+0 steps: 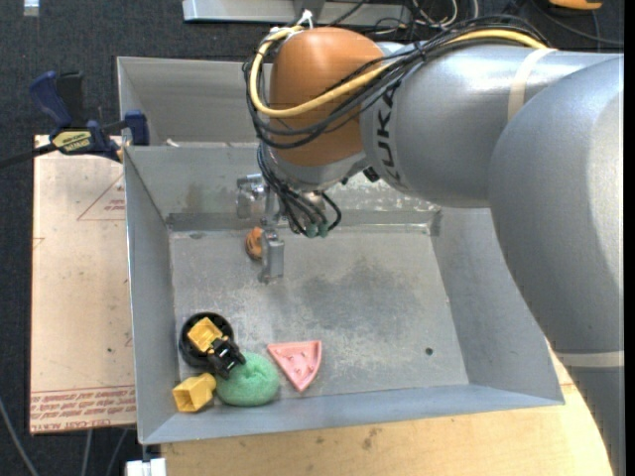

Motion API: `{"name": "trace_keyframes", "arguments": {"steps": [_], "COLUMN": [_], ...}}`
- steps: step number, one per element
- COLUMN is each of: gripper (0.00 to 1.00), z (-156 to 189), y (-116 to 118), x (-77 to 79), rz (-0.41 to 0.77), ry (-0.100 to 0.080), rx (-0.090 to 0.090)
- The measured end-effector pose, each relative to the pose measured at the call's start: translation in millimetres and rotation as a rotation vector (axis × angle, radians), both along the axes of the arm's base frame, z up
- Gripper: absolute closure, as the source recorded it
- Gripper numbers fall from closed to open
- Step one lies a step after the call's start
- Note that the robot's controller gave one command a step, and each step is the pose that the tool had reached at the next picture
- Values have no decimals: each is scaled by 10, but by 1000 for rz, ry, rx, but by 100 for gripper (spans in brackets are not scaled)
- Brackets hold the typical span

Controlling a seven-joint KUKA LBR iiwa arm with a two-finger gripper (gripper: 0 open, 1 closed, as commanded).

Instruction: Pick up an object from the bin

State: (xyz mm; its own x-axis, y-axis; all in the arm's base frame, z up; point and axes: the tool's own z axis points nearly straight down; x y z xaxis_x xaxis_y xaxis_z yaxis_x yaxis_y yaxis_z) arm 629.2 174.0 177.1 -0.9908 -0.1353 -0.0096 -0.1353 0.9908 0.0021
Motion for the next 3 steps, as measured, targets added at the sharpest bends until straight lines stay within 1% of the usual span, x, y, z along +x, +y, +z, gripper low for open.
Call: {"name": "trace_keyframes", "arguments": {"steps": [1,2,3], "gripper": [0,0,0], "z": [-31,-278,-510], "y": [-4,-49,-93], "x": [-14,-494,-585], "rz": [-1,24,224], "ry": [6,4,8], "rx": [-1,-2,-2]}}
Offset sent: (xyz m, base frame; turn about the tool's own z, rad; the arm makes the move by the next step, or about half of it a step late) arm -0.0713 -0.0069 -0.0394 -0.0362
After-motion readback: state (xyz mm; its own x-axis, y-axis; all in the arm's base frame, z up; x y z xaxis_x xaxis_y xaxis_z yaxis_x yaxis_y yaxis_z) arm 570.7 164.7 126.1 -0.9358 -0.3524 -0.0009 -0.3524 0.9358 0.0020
